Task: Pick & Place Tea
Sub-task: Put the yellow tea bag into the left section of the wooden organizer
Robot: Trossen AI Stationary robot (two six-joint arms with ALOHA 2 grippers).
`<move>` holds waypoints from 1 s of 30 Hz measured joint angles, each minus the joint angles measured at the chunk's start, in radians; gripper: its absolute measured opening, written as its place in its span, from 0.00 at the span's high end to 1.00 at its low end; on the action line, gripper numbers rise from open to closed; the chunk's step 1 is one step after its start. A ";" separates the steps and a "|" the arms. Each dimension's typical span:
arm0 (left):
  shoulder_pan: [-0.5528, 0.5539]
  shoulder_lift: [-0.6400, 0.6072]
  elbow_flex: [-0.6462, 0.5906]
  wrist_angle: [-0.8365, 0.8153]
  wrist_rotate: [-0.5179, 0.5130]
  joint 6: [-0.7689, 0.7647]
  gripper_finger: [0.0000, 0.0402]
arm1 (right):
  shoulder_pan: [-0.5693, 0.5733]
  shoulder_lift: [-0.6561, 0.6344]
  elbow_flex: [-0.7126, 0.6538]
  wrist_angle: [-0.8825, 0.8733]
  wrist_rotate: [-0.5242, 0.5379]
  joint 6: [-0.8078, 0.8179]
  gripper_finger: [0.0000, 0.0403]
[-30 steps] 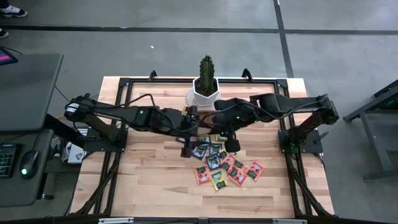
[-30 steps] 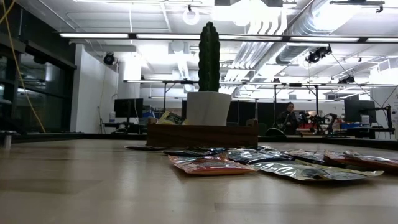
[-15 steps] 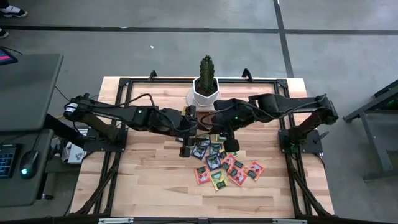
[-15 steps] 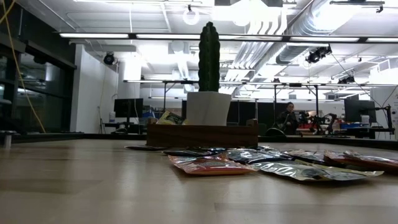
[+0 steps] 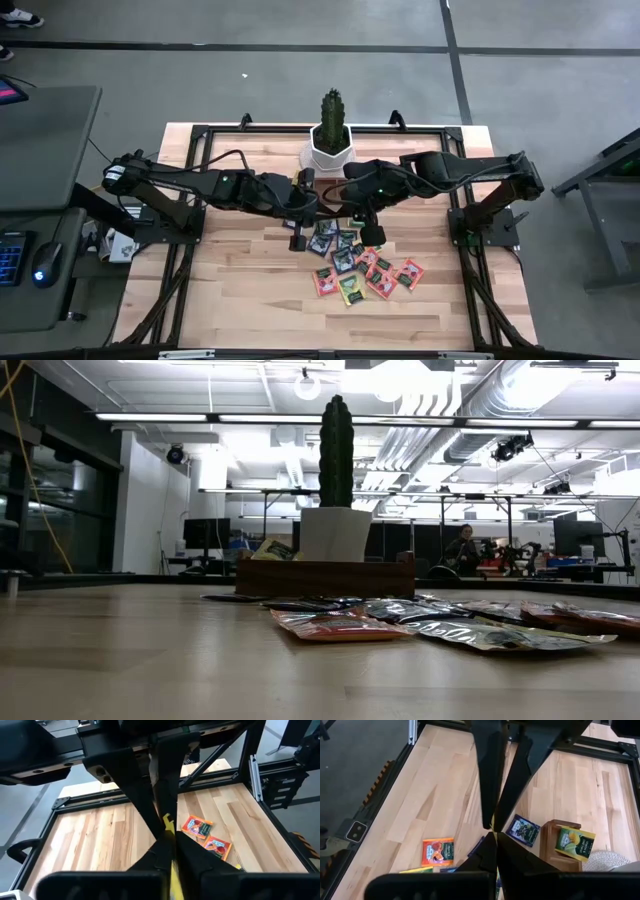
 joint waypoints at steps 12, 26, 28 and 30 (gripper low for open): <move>-0.001 0.000 0.000 -0.023 -0.062 -0.003 1.00 | 0.000 0.000 0.000 -0.005 0.008 0.029 1.00; -0.001 0.000 0.000 -0.038 -0.085 0.000 1.00 | -0.001 -0.034 0.000 -0.039 0.017 0.076 0.74; -0.002 0.000 0.000 -0.046 -0.107 0.000 1.00 | -0.005 -0.054 0.000 -0.087 0.038 0.078 0.68; -0.002 0.000 0.000 -0.064 -0.141 0.000 1.00 | -0.008 -0.083 0.000 -0.140 0.043 0.093 0.62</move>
